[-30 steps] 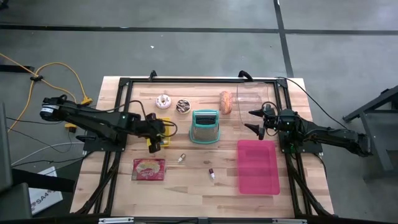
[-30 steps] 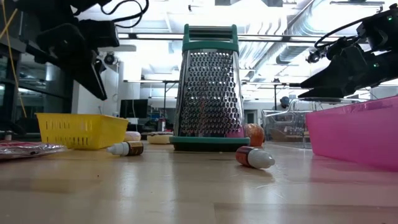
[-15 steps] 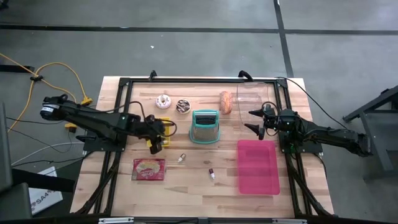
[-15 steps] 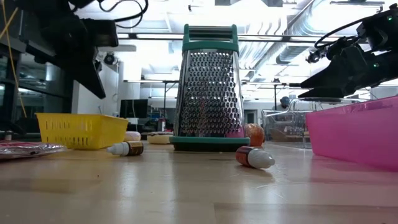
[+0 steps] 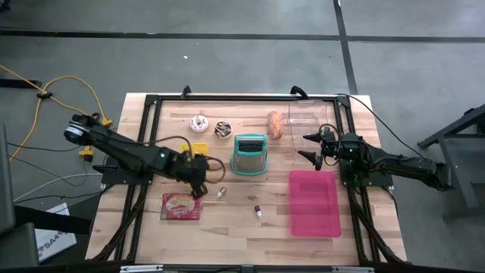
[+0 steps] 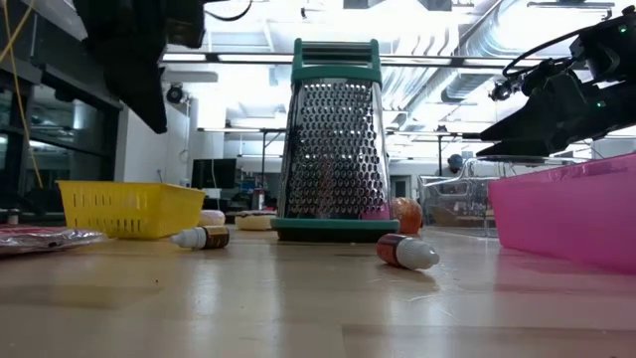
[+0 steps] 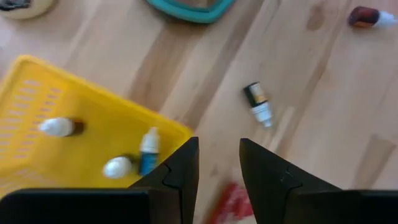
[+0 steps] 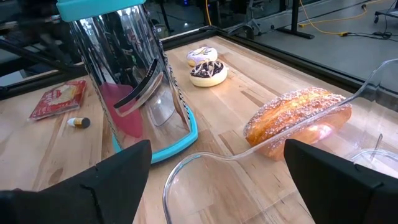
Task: Pick & Place Food Item
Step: Put the yellow food coloring bottle into the yellow bin
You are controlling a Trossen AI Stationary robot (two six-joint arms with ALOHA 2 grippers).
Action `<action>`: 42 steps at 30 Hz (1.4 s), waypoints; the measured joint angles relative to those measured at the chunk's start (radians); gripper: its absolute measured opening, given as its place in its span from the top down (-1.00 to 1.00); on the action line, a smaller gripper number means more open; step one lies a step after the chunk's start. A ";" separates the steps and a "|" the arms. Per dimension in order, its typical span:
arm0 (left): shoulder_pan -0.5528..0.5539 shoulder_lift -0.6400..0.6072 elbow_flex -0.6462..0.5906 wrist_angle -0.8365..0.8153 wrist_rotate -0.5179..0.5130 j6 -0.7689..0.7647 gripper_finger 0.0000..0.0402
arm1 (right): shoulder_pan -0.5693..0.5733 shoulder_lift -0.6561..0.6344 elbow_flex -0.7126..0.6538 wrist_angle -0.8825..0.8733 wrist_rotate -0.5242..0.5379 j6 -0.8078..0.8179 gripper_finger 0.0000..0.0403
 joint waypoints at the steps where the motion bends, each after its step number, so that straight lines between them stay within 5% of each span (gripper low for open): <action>1: -0.010 0.023 0.016 0.002 -0.002 -0.018 0.45 | 0.000 0.000 0.000 0.000 0.000 0.000 -0.77; 21: -0.080 0.249 0.114 0.060 -0.013 -0.334 0.45 | 0.000 0.000 0.000 0.000 0.000 0.000 -0.77; 42: -0.057 0.370 0.146 0.090 0.007 -0.353 0.45 | 0.000 0.000 0.000 0.000 0.000 0.000 -0.77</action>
